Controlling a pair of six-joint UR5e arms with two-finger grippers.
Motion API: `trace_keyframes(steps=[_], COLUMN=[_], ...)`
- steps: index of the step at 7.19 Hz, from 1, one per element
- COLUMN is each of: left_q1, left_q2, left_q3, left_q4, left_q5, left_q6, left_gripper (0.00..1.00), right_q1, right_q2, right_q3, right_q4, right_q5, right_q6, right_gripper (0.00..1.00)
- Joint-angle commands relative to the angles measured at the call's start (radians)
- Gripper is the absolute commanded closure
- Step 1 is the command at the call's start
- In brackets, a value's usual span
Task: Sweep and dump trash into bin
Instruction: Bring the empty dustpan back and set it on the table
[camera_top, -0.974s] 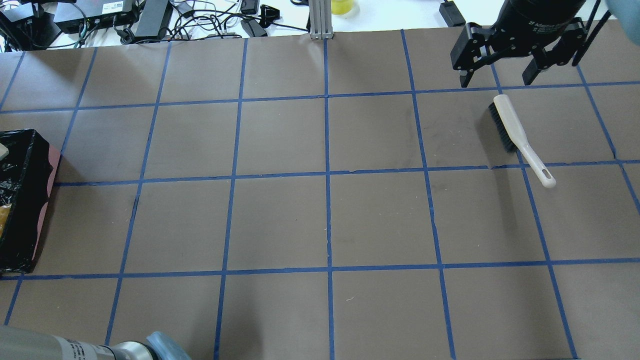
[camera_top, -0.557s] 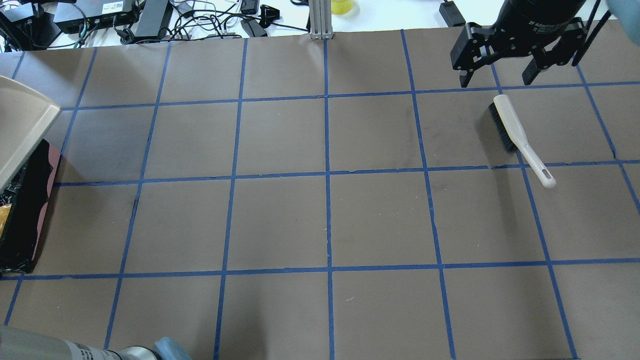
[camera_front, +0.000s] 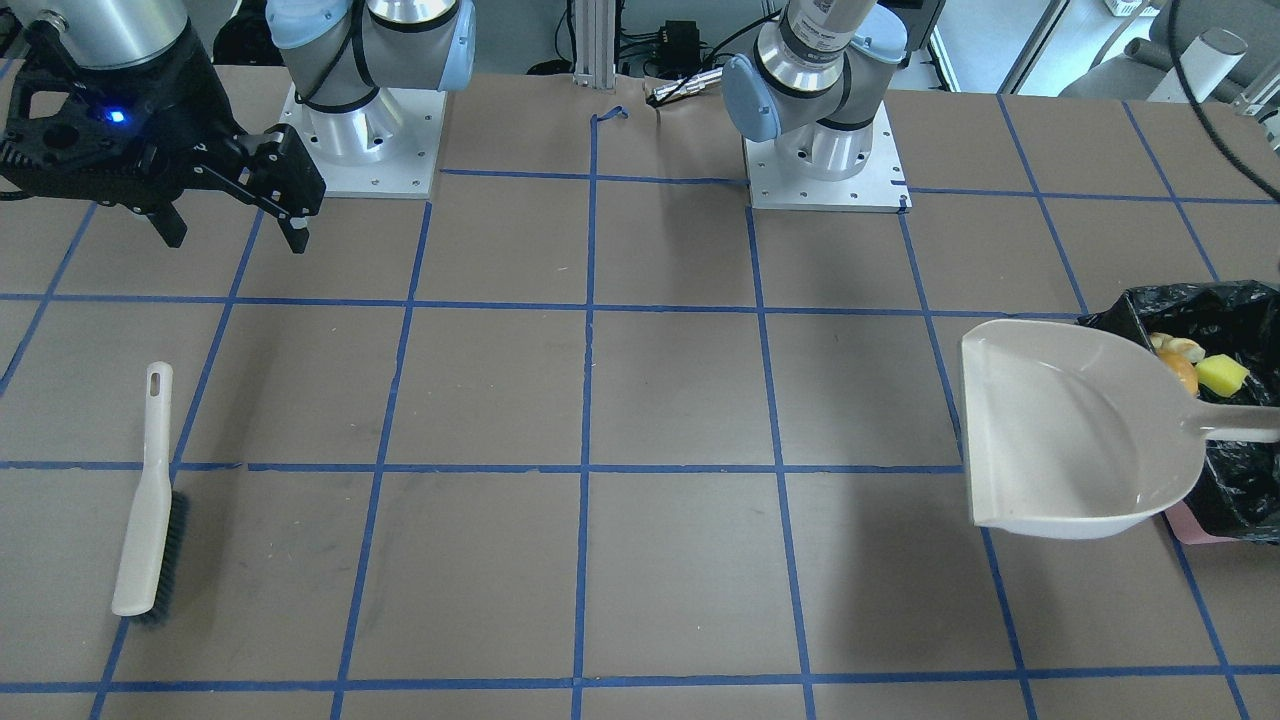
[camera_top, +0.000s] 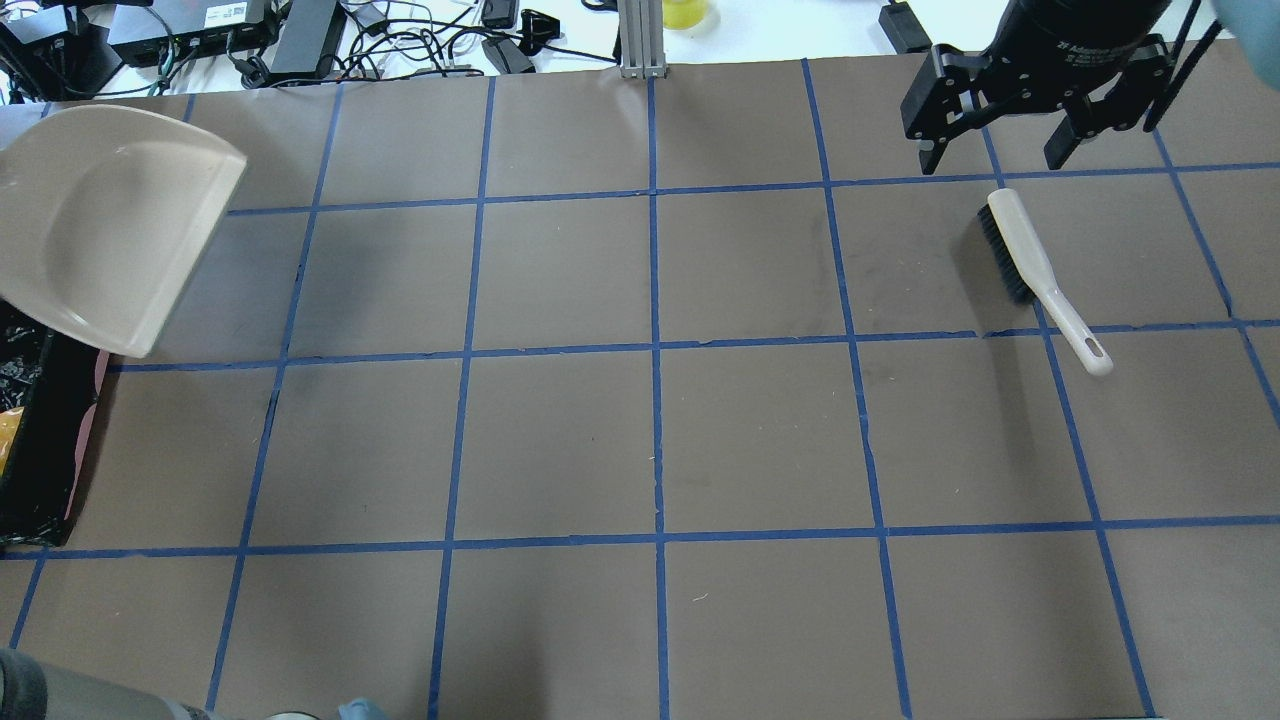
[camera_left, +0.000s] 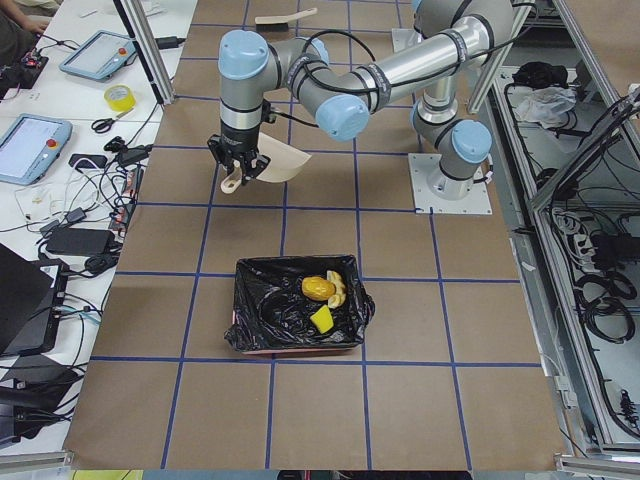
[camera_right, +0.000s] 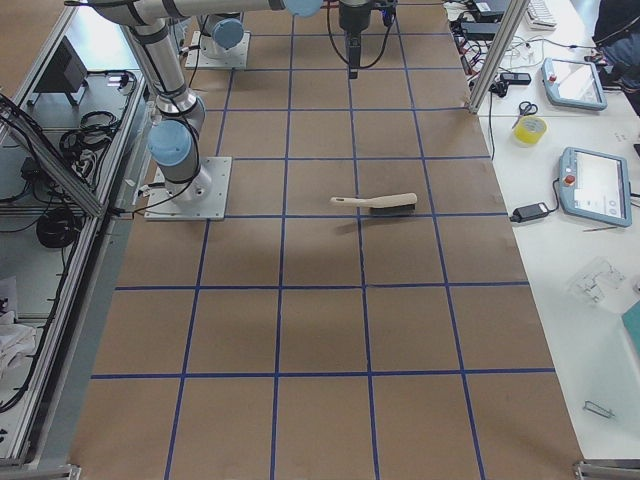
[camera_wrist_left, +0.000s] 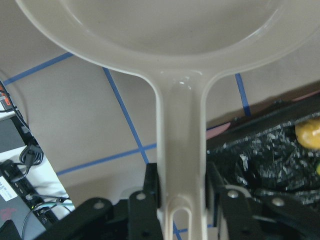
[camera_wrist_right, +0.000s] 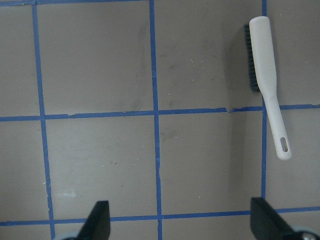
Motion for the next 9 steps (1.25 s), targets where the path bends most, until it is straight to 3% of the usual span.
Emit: trace_keyframes(steps=[1, 2, 3, 6, 9], left_q1=[-0.104, -0.147, -0.197, -0.265, -0.303], left_q2=[-0.064, -0.119, -0.167, -0.273, -0.324], left_q3=[-0.006, 0.0, 0.003, 0.015, 0.009], left_q4=[0.001, 0.016, 0.043, 0.054, 0.088], left_q5=[0.014, 0.017, 0.019, 0.034, 0.088], left_q6=[-0.24, -0.458, -0.549, -0.582, -0.461], left_gripper=[1.0, 1.0, 1.0, 1.0, 1.0], right_q1=[0.0, 0.0, 0.0, 0.0, 0.0], right_q2=[-0.001, -0.001, -0.001, 0.001, 0.002], right_q3=[0.0, 0.0, 0.0, 0.0, 0.0], right_q4=[0.001, -0.001, 0.001, 0.001, -0.001], right_q5=[-0.003, 0.0, 0.002, 0.006, 0.009], right_q6=[-0.002, 0.0, 0.0, 0.003, 0.004], right_gripper=[0.0, 0.0, 0.0, 0.0, 0.0])
